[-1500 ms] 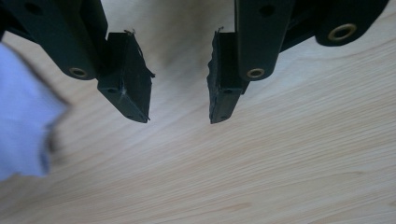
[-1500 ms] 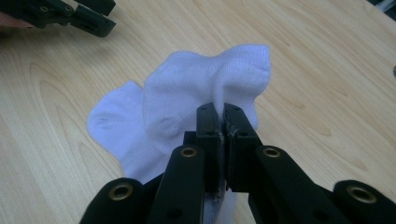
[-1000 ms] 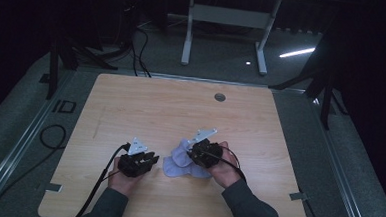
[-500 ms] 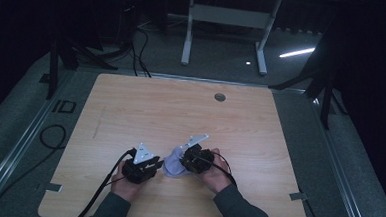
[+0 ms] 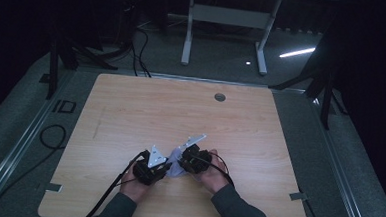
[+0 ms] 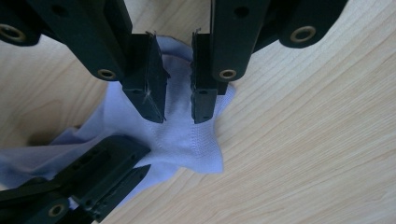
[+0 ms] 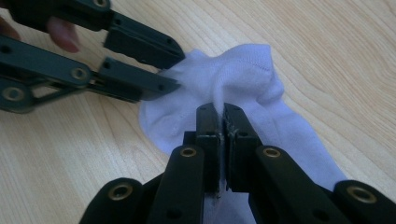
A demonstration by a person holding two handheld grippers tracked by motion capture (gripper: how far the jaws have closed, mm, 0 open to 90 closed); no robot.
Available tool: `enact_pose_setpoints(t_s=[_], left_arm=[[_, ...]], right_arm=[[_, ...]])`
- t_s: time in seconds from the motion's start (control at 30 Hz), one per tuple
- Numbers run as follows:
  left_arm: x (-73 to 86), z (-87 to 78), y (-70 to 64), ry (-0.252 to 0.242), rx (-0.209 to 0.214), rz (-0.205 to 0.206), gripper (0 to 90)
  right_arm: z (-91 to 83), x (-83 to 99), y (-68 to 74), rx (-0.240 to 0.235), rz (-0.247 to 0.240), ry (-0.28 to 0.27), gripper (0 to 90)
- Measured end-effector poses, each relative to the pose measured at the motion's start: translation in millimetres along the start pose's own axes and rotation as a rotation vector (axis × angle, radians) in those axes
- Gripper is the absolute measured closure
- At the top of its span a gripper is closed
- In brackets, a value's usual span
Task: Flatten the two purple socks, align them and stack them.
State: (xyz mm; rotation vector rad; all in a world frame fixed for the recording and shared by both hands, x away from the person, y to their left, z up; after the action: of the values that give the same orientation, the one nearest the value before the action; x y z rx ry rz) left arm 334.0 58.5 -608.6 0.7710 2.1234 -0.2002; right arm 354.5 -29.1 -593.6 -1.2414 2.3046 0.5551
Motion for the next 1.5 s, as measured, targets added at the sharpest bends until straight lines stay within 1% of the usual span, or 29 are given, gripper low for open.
enact_pose_setpoints(t_s=[0.07,0.13,0.2,0.3,0.37,0.4,0.5,0.53,0.67,0.8,0.87,1.0,1.07,1.1,1.2,1.23,1.27,1.3,1.37,1.47,1.5], left_arm=[[1.4,3.0,0.8,0.015,-0.011,0.017,74.6],[1.9,6.2,0.5,0.018,-0.017,0.014,74.6],[2.5,7.7,1.1,0.025,-0.025,0.021,74.6],[1.9,8.1,1.7,0.022,-0.031,0.015,74.5],[-0.1,6.0,2.7,0.007,-0.035,0.006,73.7],[-2.0,4.2,3.6,-0.007,-0.037,-0.007,73.3],[-4.3,-1.7,9.2,-0.022,-0.045,-0.011,73.2],[-5.4,-3.0,10.3,-0.031,-0.047,-0.021,73.0],[-7.5,-6.8,13.4,-0.051,-0.056,-0.03,72.9],[-7.9,-7.2,13.1,-0.057,-0.058,-0.024,72.9],[-7.3,-5.9,11.5,-0.053,-0.058,-0.021,73.0],[-5.6,-2.9,8.9,-0.04,-0.044,-0.013,73.1],[-3.1,0.4,8.2,-0.02,-0.036,-0.02,73.1],[-0.6,2.8,8.0,-0.001,-0.032,-0.012,73.1],[3.3,8.8,6.6,0.025,-0.026,-0.006,73.6],[5.3,10.5,6.7,0.042,-0.024,0.001,73.9],[6.8,12.8,6.6,0.051,-0.022,-0.005,74.5],[8.3,14.2,6.8,0.061,-0.017,-0.004,75.0],[7.9,14.7,7.2,0.062,-0.011,-0.018,75.9],[8.2,14.6,7.4,0.065,-0.006,-0.02,76.9],[8.2,14.7,7.4,0.066,-0.005,-0.023,77.0]], right_arm=[[0.5,-0.1,0.5,-0.002,-0.001,0.001,85.7],[0.9,0.0,0.7,-0.004,-0.002,0.001,85.7],[2.1,0.6,1.0,-0.005,-0.002,0.003,85.6],[3.6,1.6,1.9,-0.009,-0.002,0.006,85.5],[3.1,1.2,1.4,-0.008,0.004,0.0,85.5],[2.5,0.8,1.1,-0.007,0.003,-0.003,85.6],[0.2,-0.7,1.6,-0.011,0.007,-0.013,85.6],[-0.6,-1.4,2.1,-0.012,0.009,-0.016,85.6],[-3.1,-4.7,3.8,-0.022,0.015,-0.033,85.5],[-2.3,-6.6,3.1,-0.025,0.024,-0.043,85.5],[-0.6,-6.7,2.2,-0.02,0.033,-0.043,85.5],[5.1,-6.4,0.1,-0.013,0.049,-0.04,85.3],[7.9,-5.8,0.3,-0.01,0.05,-0.033,85.1],[9.1,-5.6,0.6,-0.009,0.048,-0.03,85.0],[11.7,-4.8,2.2,0.002,0.034,-0.018,84.9],[12.5,-4.3,2.6,0.006,0.028,-0.015,84.5],[13.1,-3.6,3.2,0.007,0.021,-0.009,83.6],[13.7,-3.2,3.9,0.004,0.022,-0.007,81.3],[13.1,-2.5,4.9,-0.003,0.014,-0.004,75.6],[5.1,-5.2,5.6,-0.012,0.008,-0.029,69.4],[0.6,-6.6,5.5,-0.011,0.006,-0.041,68.5]])
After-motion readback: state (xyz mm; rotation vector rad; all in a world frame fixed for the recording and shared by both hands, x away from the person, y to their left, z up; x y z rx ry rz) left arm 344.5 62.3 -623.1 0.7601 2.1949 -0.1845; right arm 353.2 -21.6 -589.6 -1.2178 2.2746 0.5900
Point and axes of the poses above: each handheld gripper's, and its own axes: z roughly forward along the jaws, x roughly out of its underside, y roughly to its left, the point moved 9 cm from there along z, roughly forward along the jaws, and after that the axes turned 6 degrees about -x, right-handed, at the moved point
